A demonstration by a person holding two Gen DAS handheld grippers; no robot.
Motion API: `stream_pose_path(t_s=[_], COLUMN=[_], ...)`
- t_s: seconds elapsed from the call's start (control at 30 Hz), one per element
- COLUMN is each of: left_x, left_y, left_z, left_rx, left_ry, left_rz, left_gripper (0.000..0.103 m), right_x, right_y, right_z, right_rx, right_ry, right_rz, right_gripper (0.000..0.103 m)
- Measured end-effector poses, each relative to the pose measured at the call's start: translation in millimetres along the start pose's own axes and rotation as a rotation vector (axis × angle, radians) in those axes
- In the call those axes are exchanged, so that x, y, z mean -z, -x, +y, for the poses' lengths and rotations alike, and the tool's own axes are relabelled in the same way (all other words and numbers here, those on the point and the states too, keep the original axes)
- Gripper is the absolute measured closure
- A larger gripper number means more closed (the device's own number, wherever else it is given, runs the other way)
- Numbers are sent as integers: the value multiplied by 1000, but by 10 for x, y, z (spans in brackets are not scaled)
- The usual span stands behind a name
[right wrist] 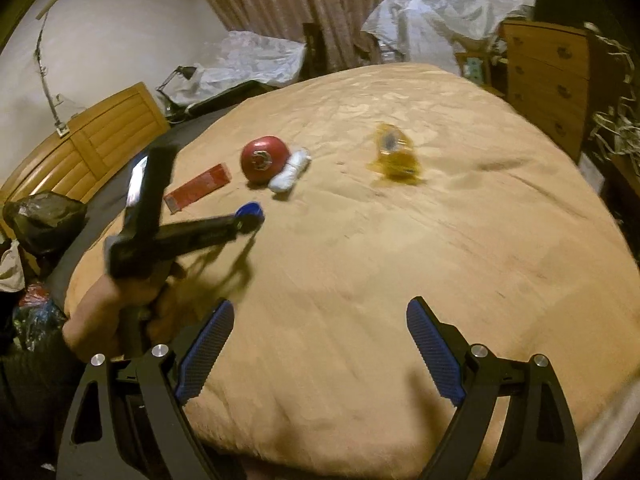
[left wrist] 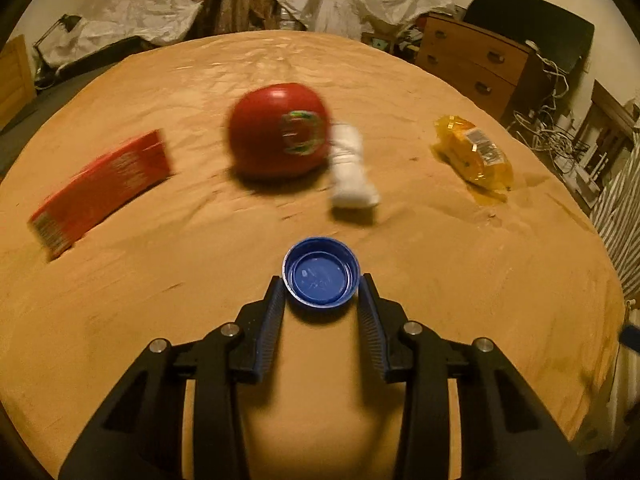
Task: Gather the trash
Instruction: 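Grasp the blue bottle cap with the left tool while the right tool reaches the white drawstring bag, then close the right tool on the white drawstring bag while the left tool holds the cap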
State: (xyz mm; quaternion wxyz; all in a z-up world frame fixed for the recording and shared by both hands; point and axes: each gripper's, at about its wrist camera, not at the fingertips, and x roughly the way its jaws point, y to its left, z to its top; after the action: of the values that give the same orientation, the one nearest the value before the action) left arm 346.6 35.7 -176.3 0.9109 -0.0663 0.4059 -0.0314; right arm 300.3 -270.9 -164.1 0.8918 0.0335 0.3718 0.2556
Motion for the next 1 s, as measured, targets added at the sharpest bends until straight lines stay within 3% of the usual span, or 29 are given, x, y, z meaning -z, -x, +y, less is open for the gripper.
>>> stream_pose_path(t_s=[0.07, 0.2, 0.33, 0.5, 0.63, 0.77, 1.0], left_x=[41, 140, 197, 189, 181, 193, 192], left_y=[72, 215, 245, 237, 187, 188, 186], left_z=[134, 480, 726, 844, 778, 788, 784], left_rx=[-23, -73, -78, -62, -81, -82, -79], left_ry=[20, 78, 112, 142, 126, 123, 126], left_rz=[-4, -16, -4, -4, -7, -11, -15], left_gripper=[66, 66, 66, 66, 65, 65, 65], right_x=[-129, -486, -847, -1267, -1392, -1392, -1085], right_y=[-211, -793, -1276, -1932, -2362, -2462, -2078], right_z=[87, 315, 508, 707, 725, 715, 706], right_rx=[-29, -84, -99, -31, 45, 96, 53], right_ry=[7, 20, 30, 69, 102, 135, 157], right_rz=[12, 64, 85, 121, 171, 172, 226], right_gripper=[20, 44, 44, 44, 48, 68, 70])
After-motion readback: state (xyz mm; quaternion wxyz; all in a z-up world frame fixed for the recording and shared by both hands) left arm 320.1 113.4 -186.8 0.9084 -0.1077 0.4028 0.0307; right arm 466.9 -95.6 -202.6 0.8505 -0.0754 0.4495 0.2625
